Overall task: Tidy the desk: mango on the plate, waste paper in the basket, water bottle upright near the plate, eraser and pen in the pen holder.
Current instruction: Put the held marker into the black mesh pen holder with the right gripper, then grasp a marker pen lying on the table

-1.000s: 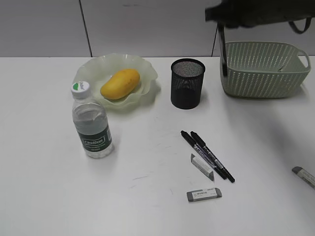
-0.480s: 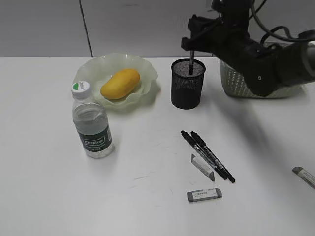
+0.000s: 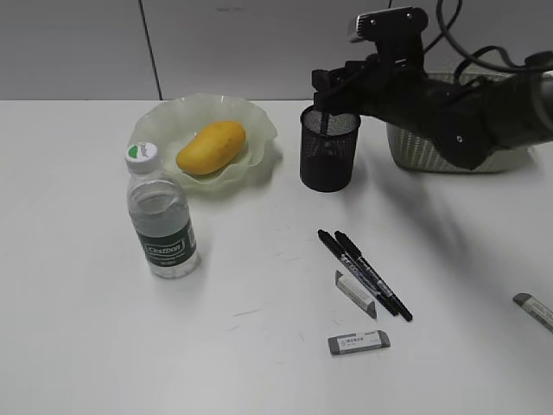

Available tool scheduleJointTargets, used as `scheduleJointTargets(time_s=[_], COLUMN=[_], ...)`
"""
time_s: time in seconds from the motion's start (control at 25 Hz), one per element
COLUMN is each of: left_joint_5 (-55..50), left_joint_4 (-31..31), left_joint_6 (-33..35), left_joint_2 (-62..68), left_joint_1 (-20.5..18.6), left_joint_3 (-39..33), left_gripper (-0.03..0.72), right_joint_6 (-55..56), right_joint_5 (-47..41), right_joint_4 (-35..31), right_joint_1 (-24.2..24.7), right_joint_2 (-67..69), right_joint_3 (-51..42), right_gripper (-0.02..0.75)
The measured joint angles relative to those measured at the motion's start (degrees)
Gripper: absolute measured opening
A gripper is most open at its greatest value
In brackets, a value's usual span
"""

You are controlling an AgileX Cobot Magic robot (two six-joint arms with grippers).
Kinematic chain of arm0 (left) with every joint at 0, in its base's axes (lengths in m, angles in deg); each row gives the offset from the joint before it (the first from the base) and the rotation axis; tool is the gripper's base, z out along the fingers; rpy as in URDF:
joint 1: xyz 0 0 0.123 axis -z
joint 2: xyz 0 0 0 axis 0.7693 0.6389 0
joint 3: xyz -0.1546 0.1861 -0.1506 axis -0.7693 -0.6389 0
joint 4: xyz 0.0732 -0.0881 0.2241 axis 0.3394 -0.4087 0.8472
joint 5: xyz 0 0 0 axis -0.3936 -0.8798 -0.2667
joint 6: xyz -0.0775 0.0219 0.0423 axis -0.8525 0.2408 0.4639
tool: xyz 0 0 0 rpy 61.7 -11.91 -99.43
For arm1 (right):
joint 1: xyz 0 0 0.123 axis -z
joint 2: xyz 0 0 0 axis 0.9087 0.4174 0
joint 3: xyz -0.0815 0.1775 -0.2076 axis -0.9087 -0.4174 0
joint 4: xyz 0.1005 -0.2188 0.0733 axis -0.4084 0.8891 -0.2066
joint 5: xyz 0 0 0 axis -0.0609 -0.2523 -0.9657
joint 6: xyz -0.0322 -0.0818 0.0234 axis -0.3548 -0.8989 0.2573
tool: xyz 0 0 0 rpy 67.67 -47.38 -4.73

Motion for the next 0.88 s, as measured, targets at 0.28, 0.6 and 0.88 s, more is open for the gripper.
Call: scheduleJointTargets(time_s=[0.28,0.6,0.88], left_joint_5=[0.0,0.0,0.2], left_joint_4=[0.0,0.0,0.0], left_joint_6=[0.0,0.0,0.8], left_joint_2=[0.0,0.0,5.9], left_joint_1=[0.0,0.0,0.0], left_joint_3=[0.0,0.0,0.0], left_gripper=[0.237,0.237,0.237], right_joint_6=[0.7,-1.5,-2.7], right_joint_5=[-41.1,-82.4,-93.4], right_joint_4=[1.4,1.0,-4.0], right_joint_1=[-0.1,-0.1,-0.1], right_joint_2=[-23.6,-53.2,-82.4], right_joint_3=[0.1,-10.9,-27.0], right_gripper=[0.462,0.403,0.403])
